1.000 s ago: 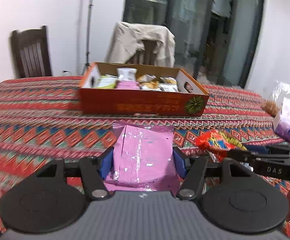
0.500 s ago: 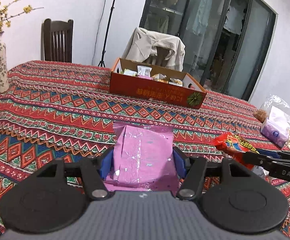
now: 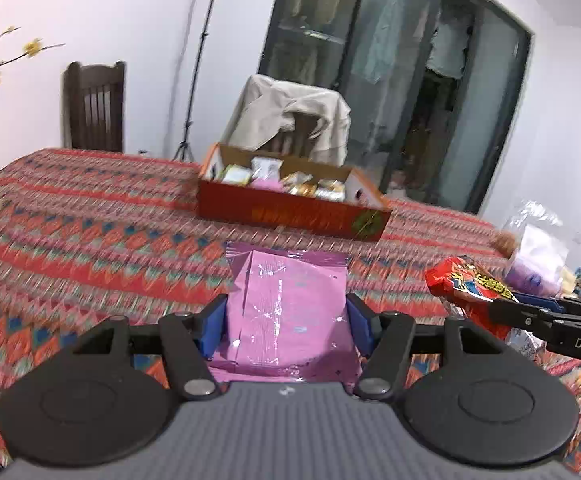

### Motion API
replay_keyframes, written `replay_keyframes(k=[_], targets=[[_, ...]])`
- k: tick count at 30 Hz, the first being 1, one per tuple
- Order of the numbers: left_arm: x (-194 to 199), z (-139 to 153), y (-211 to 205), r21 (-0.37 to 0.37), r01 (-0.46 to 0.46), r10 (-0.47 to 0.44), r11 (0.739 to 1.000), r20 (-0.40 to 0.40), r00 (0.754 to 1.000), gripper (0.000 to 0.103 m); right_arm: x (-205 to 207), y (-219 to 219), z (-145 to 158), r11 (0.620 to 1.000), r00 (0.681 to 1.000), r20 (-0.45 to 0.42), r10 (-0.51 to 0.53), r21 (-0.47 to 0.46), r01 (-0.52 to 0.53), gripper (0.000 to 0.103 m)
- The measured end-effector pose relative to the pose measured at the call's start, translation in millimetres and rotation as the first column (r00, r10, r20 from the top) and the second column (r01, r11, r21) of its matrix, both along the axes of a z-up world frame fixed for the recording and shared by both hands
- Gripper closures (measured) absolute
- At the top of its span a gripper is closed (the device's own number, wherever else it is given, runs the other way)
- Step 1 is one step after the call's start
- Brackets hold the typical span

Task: Organize snacks
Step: 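Lift both held packets and carry them over the box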

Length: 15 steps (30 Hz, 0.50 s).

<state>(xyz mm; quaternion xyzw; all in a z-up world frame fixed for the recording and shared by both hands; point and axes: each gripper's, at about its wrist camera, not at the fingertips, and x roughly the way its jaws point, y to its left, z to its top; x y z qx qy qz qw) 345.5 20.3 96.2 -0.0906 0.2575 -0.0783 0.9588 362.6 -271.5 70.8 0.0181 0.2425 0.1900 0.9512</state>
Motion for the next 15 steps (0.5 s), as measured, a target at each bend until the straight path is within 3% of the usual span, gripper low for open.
replay_keyframes(k=[7, 11, 15], targets=[[89.4, 36.6, -2.2, 0.017, -0.001, 0.000, 1.000, 0.043, 0.999, 0.041, 61.2, -3.2, 53.5, 1.000, 0.994, 0.109, 0.017, 0.011, -0.018, 0.061], [159.6, 59.4, -3.1, -0.005, 0.007, -0.007, 1.000, 0.054, 0.999, 0.041, 126.0, 0.7, 83.5, 1.000, 0.990, 0.142, 0.022, 0.014, -0.024, 0.061], [230.7, 61.1, -5.9, -0.011, -0.032, 0.033, 0.999, 0.038, 0.999, 0.041, 196.1, 14.7, 93.4, 1.000, 0.990, 0.142, -0.002, -0.019, 0.004, 0.061]])
